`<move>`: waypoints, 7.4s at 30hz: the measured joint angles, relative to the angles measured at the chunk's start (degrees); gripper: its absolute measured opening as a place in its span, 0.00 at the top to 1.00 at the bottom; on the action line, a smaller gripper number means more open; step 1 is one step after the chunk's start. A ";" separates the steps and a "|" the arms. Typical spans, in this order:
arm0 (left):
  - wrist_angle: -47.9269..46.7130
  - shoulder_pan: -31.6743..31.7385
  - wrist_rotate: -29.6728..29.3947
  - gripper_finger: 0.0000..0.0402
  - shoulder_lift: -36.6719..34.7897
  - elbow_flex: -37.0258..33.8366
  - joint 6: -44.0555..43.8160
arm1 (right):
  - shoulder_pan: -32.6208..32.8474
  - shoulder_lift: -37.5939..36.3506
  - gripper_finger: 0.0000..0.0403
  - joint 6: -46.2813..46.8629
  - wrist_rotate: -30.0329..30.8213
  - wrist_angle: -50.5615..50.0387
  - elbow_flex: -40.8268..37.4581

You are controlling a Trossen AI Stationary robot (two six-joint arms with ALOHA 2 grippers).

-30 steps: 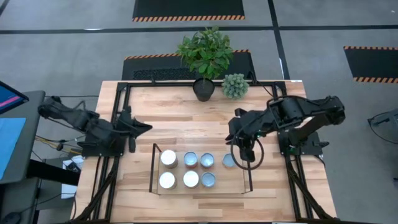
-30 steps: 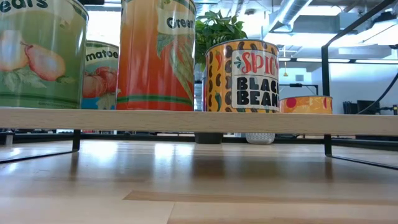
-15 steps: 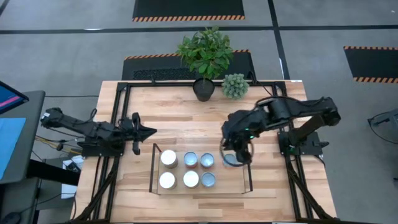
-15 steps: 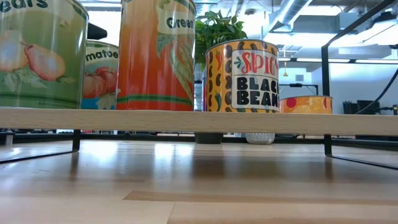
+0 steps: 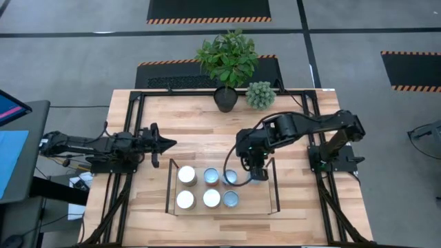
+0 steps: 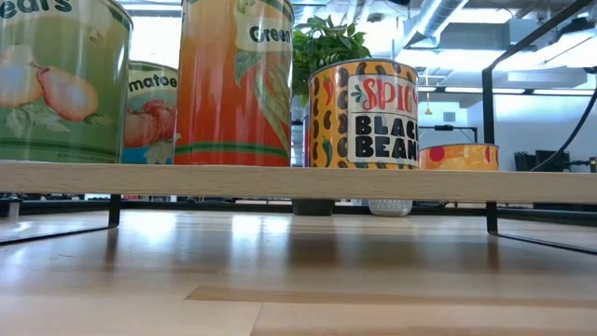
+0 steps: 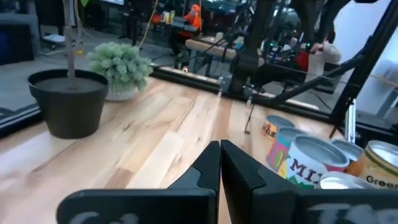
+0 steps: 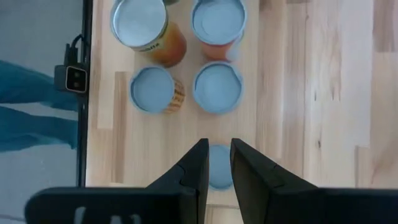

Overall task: Pick and place cans onto a shelf
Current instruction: Adjust the canned goods on the shelf

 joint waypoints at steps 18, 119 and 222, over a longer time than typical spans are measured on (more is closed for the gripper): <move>-0.98 0.16 1.57 1.00 -2.17 -0.79 0.30 | 4.10 12.25 0.77 -6.19 7.61 -13.38 -1.19; -6.63 0.12 -0.09 1.00 -3.58 -0.74 -4.83 | 5.30 10.20 0.77 -0.46 -1.90 10.72 -22.72; -1.28 4.67 -4.52 1.00 -3.74 2.71 -1.19 | 23.03 -63.98 0.77 10.34 34.69 29.92 -46.22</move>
